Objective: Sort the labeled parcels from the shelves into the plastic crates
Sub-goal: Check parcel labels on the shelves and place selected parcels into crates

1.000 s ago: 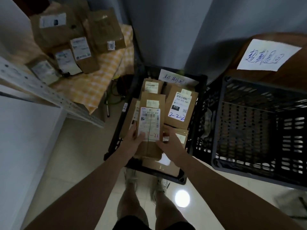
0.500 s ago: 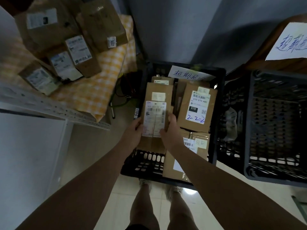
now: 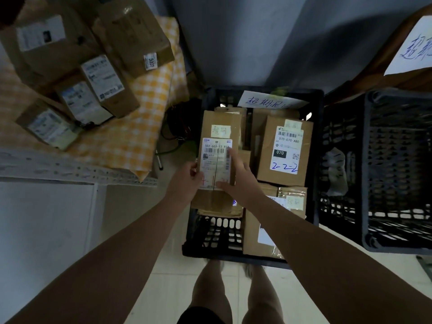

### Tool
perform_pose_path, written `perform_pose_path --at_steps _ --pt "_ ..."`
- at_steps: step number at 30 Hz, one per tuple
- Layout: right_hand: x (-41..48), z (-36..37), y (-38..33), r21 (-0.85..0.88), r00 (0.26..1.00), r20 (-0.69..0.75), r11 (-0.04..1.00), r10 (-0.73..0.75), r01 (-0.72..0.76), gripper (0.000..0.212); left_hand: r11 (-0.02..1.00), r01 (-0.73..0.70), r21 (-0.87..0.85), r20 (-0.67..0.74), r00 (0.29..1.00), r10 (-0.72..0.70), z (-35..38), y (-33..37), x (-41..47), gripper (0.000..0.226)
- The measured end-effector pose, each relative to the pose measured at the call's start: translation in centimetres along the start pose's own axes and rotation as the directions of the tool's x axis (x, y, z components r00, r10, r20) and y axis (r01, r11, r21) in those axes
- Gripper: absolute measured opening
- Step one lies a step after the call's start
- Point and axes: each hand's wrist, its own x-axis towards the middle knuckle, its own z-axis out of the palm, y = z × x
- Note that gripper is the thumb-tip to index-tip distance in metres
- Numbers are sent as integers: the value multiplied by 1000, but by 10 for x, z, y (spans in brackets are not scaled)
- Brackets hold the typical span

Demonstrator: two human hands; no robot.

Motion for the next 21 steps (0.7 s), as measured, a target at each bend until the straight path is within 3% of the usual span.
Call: perform_pose_path --at_steps 4,7,10,13,17,21 --pt "-5 -6 -1 -21 999 33 999 -36 37 87 999 -30 40 -8 1000 30 0 -1 -4 32" --pt "-11 -18 -7 -128 999 21 991 -27 30 75 994 -12 113 -22 1000 14 -7 3 -10 37" --pt "-21 -35 -14 -276 999 -23 961 -31 24 65 964 16 267 -82 997 6 -18 12 -24 41" --pt "-36 -58 -29 -411 998 -21 910 -62 48 60 885 -33 465 -140 984 110 -34 26 -47 37" --pt "-59 -91 -68 -509 973 -2 837 -231 198 53 820 -28 571 -225 956 190 -61 66 -91 41" --pt "-100 -126 -120 -566 880 50 713 -472 414 53 776 49 629 -439 846 302 -91 110 -156 40"
